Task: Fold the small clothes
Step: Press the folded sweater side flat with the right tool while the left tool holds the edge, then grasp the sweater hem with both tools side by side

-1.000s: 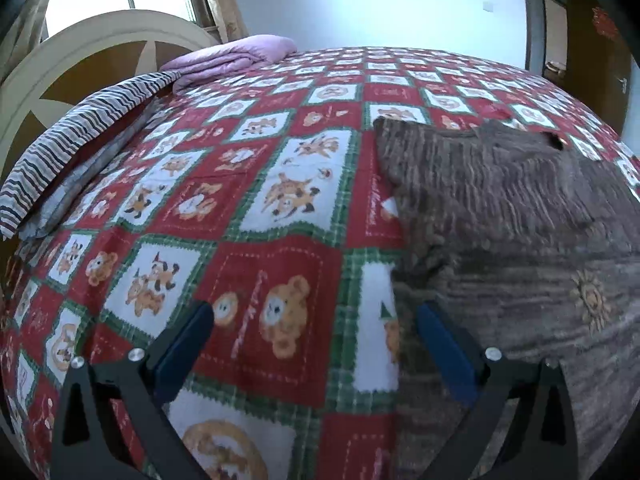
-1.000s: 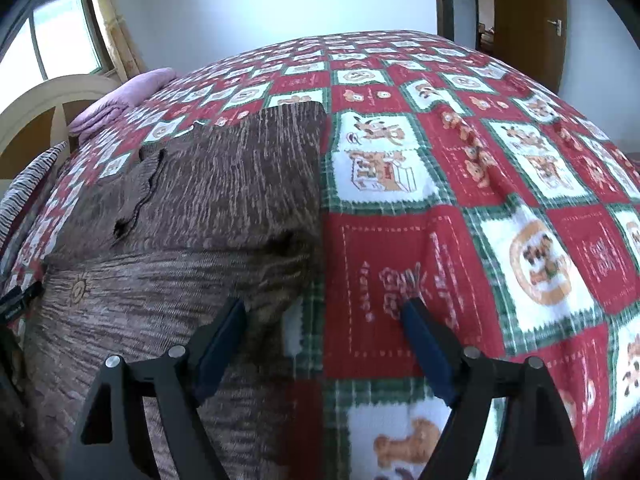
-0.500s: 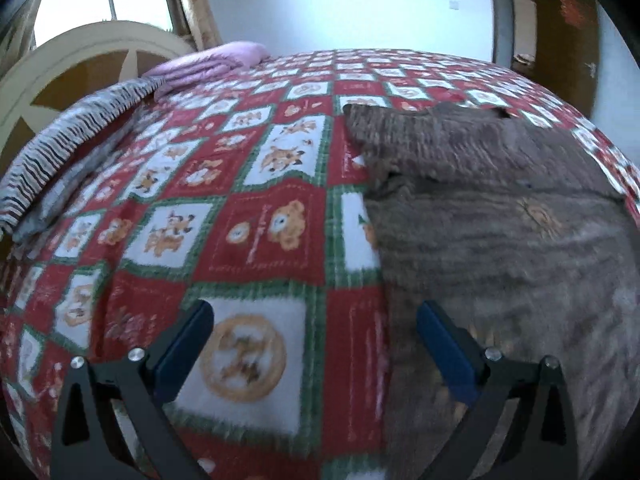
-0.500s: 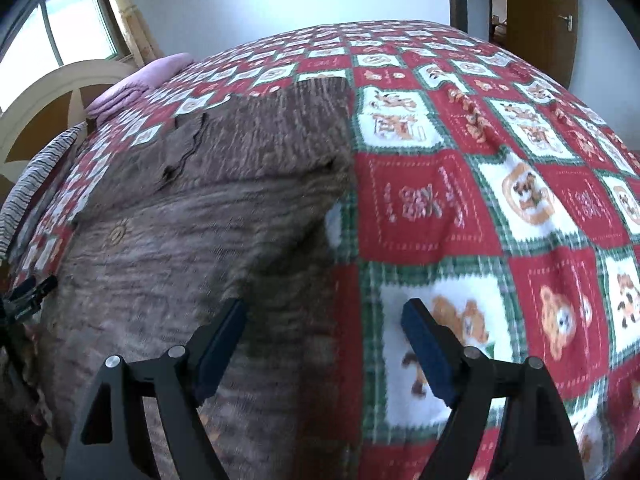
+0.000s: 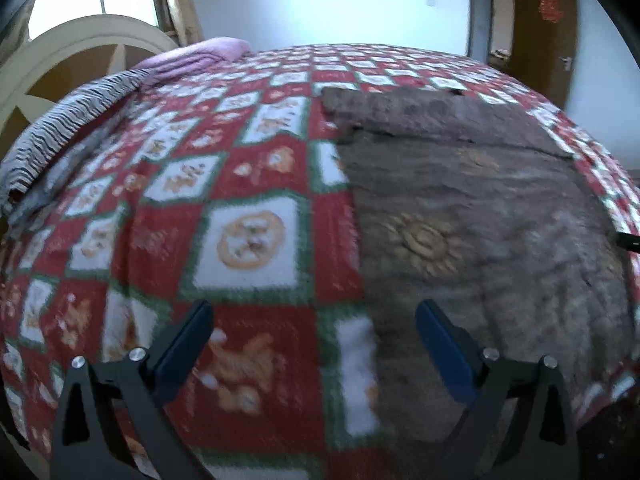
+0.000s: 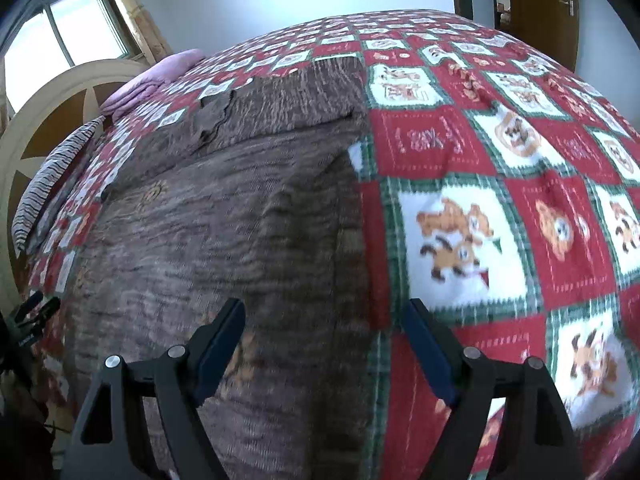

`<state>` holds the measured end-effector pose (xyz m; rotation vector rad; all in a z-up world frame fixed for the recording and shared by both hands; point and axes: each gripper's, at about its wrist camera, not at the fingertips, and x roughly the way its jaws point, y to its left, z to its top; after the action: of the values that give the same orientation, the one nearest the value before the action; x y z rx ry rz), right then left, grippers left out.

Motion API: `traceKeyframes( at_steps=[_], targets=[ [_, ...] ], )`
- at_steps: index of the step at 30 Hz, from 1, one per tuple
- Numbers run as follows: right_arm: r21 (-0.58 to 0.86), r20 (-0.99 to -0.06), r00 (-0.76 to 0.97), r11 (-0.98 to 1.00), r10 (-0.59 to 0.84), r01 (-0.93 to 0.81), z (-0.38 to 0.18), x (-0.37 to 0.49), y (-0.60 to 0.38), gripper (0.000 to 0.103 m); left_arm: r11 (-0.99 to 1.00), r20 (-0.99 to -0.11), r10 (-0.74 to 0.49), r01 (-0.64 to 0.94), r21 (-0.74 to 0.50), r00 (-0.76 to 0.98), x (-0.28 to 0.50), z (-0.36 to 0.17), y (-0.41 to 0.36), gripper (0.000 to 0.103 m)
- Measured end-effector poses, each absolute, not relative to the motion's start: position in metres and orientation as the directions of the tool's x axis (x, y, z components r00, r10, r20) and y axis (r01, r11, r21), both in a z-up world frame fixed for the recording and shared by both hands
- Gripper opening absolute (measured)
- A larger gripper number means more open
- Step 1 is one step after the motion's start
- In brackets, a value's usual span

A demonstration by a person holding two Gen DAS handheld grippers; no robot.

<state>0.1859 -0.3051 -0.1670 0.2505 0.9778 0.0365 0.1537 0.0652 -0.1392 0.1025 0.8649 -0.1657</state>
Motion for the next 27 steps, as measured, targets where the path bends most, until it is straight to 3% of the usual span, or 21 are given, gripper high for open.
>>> traceKeyframes(
  at_steps=[9, 16, 27],
  targets=[
    [0.217, -0.825, 0.543, 0.975, 0.16, 0.043, -0.172, 0.153, -0.287, 0.081, 0.961, -0.832, -0.234, 0.251, -0.118, 0.503, 0.131, -0.161, 0.058, 0.077],
    [0.221, -0.831, 0.529, 0.975, 0.175, 0.024, -0.177, 0.127, -0.281, 0.081, 0.948, -0.831, -0.293, 0.255, -0.189, 0.472, 0.116, -0.16, 0.062, 0.05],
    [0.236, -0.831, 0.524, 0.971, 0.186, 0.029, -0.183, 0.104, -0.281, 0.081, 0.934, -0.846, -0.31, 0.303, -0.187, 0.434, 0.099, -0.169, 0.043, 0.048]
  ],
)
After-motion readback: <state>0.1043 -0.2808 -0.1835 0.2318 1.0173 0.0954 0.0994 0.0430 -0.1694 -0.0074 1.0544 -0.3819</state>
